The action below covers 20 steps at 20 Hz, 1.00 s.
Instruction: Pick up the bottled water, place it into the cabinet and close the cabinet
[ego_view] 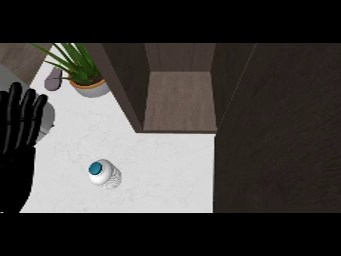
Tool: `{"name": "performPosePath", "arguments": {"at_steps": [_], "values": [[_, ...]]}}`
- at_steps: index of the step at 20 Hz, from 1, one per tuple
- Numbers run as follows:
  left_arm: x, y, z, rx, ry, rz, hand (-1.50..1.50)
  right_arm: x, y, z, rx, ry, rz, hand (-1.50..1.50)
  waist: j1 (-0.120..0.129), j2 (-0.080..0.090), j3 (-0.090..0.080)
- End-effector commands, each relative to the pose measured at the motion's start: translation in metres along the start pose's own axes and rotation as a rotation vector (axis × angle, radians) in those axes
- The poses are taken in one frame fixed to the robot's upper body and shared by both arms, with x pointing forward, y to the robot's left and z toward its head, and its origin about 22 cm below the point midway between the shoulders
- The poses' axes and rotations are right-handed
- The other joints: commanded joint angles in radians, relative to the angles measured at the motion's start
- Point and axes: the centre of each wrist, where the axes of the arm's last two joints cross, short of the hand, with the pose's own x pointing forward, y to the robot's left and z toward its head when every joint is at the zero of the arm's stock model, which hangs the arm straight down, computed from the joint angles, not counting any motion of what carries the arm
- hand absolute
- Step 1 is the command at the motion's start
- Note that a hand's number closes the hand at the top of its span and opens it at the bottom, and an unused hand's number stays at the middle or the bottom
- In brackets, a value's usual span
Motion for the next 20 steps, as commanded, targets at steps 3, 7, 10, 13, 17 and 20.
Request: {"name": "performPosePath", "arguments": {"at_steps": [3, 7, 10, 13, 17, 20], "values": [[0.020, -0.007, 0.015, 0.304, 0.006, -0.185, -1.50, 0.007, -0.001, 0.023, 0.014, 0.043, 0.028, -1.50, -0.010, 0.026, -0.016], [0.011, -0.002, 0.032, 0.630, 0.158, -0.102, -1.50, -0.003, 0.006, 0.038, 0.095, 0.197, -0.142, -1.50, 0.008, 0.024, -0.018], [0.016, -0.031, 0.042, 0.711, 0.179, -0.066, -1.50, 0.012, 0.008, 0.048, 0.142, 0.214, -0.169, -1.50, -0.018, 0.023, -0.017], [0.026, -0.060, 0.055, 0.757, 0.168, -0.065, -1.50, 0.035, 0.002, 0.059, 0.167, 0.203, -0.184, -1.50, -0.030, 0.021, -0.016], [0.038, -0.104, 0.068, 0.763, 0.149, -0.031, -1.50, 0.044, -0.004, 0.069, 0.173, 0.221, -0.176, -1.50, -0.029, 0.028, -0.014], [0.041, -0.125, 0.084, 0.783, 0.156, -0.047, -1.50, 0.068, -0.015, 0.082, 0.182, 0.221, -0.165, -1.50, -0.025, 0.030, -0.016]]}}
